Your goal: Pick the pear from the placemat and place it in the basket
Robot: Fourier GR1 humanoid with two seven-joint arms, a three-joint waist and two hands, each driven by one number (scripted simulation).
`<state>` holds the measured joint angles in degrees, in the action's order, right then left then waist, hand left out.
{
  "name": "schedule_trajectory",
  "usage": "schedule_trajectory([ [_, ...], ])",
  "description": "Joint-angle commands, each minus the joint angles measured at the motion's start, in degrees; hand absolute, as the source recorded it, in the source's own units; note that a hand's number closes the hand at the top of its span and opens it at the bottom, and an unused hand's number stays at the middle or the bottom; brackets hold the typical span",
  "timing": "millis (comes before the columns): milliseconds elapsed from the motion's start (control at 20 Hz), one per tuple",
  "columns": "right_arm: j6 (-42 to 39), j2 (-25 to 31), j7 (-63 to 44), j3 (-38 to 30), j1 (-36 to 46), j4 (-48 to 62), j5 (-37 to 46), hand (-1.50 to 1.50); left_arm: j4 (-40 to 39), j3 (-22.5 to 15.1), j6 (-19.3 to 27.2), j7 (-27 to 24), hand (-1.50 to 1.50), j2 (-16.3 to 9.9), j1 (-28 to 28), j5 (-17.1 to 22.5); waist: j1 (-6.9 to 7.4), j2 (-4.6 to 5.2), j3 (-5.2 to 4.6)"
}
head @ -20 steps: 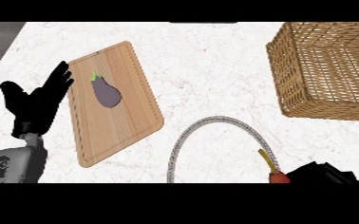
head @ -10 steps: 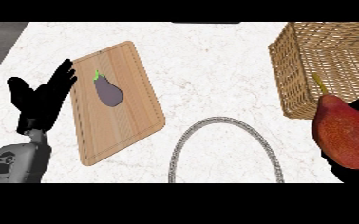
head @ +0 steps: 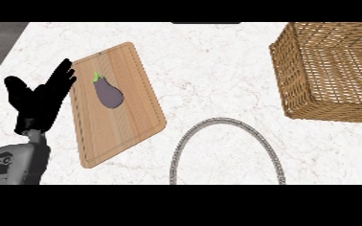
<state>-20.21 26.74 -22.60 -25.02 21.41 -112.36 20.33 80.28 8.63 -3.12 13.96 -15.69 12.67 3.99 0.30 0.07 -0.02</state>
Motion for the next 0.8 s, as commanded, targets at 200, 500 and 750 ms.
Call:
schedule_trajectory([
  [200,4.6,3.1,16.5,-3.3,1.8,20.8,0.7,1.50,-2.7,1.2,-0.8,-1.9,0.00,0.0,1.6,0.0,-0.02,0.14,0.03],
  [500,14.8,0.7,12.7,-4.8,3.7,26.1,5.9,-1.50,0.3,-1.7,1.3,-3.3,0.00,3.0,-1.7,-3.1,0.16,0.15,0.03],
  [750,15.1,4.1,20.3,-2.6,7.6,38.4,4.4,-1.50,-3.6,0.6,0.0,-4.0,0.00,1.5,0.3,-2.6,-0.08,0.04,0.02],
])
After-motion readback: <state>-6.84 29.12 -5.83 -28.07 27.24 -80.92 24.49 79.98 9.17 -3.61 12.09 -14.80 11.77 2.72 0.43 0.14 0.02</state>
